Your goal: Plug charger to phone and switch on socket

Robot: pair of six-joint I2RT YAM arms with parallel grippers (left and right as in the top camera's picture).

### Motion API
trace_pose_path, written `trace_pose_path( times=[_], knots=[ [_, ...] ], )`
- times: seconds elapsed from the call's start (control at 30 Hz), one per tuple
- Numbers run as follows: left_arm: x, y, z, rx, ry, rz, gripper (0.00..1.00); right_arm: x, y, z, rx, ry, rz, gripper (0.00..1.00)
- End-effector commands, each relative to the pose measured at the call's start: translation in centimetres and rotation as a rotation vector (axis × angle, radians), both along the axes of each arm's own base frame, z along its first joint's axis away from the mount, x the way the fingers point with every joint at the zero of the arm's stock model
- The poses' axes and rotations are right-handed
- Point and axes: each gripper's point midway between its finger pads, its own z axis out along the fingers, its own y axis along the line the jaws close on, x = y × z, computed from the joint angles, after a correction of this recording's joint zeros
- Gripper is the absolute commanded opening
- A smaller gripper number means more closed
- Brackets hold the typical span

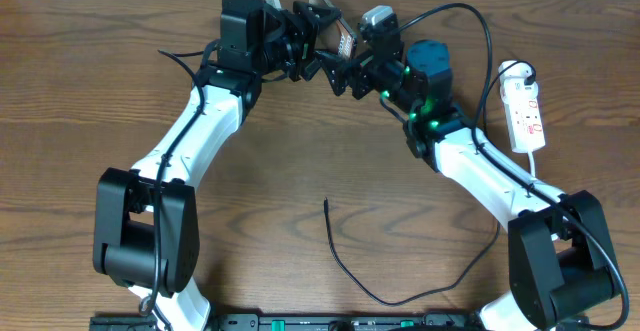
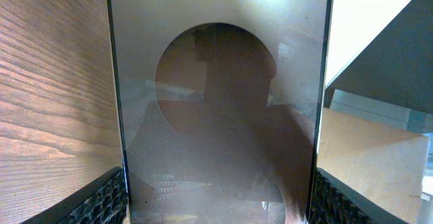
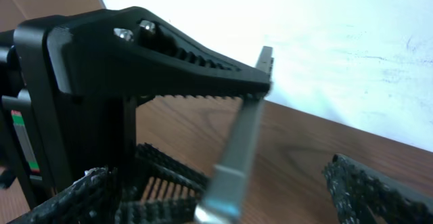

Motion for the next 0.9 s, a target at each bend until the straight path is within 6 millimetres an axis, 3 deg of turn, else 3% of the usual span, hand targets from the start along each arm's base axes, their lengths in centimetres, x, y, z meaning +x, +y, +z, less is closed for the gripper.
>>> trace_pose_path(
  times=[0.0,0.33,0.87],
  knots=[
    [-0.49,-0.61,3.38,-0.028,-0.07,-0.033,0.07,0.76,0.02,0.33,0.015,0.002,-0.053,0.96],
    [-0.77,-0.81,3.46,-0.037,-0.066,-0.051,0.07,1.11,-0.38,0.39,0.014,-0.001,-0.085,0.89],
    [-1.34,-1.46,4.29,-0.063,-0.092,-0.101,0.07,1.14,-0.37,0.28,0.013,0.001,-0.085,0.64]
  ],
)
